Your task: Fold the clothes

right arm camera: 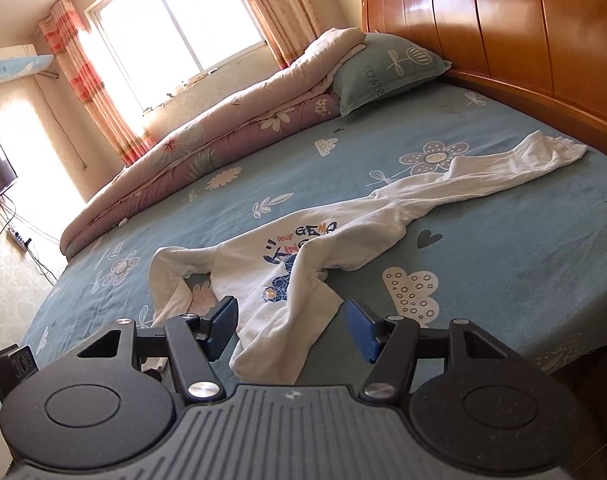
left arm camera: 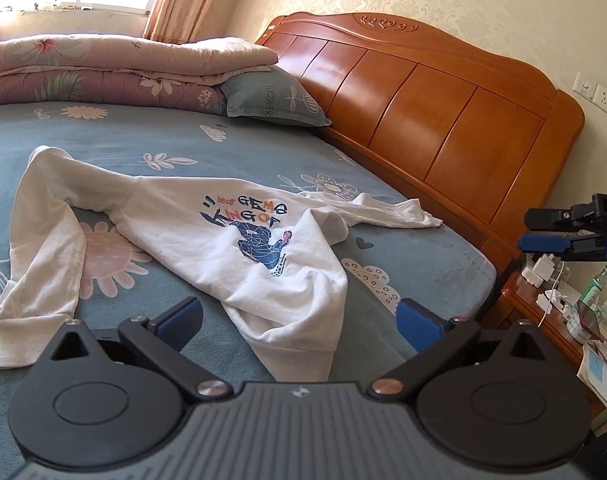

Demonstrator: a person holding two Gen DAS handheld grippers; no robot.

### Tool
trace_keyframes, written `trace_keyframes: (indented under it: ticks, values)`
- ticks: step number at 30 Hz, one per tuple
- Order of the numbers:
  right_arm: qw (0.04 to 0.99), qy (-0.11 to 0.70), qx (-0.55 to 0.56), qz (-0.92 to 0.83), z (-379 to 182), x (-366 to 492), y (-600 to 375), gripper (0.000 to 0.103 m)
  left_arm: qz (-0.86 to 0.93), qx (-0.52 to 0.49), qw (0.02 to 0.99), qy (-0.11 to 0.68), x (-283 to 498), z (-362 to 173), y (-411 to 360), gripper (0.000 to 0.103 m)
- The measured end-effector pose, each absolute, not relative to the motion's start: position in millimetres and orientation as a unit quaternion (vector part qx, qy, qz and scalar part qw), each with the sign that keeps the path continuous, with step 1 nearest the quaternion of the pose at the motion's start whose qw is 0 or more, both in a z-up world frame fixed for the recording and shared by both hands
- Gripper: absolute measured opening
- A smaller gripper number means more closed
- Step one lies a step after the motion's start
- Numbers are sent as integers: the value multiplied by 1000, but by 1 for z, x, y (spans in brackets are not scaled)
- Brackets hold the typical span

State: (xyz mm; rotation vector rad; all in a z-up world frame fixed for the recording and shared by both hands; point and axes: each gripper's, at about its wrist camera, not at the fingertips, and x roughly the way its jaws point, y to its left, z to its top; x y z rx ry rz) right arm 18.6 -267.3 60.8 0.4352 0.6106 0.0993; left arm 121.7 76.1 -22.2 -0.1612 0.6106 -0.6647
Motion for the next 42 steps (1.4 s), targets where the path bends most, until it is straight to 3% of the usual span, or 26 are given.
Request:
trace_keyframes:
  ticks: [14,24,42]
  values:
    - [938,222,252,-89,78,-85,-365,68,-349,-21,881,319,119,-17,35,102]
    - [922,233,299,-80,38,-77,-396,68,-350,4,876,332,121,-12,11,102]
    - [913,265,308,-25,22,-36,-387,68,-325,-2,879,349,121,-13,16,102]
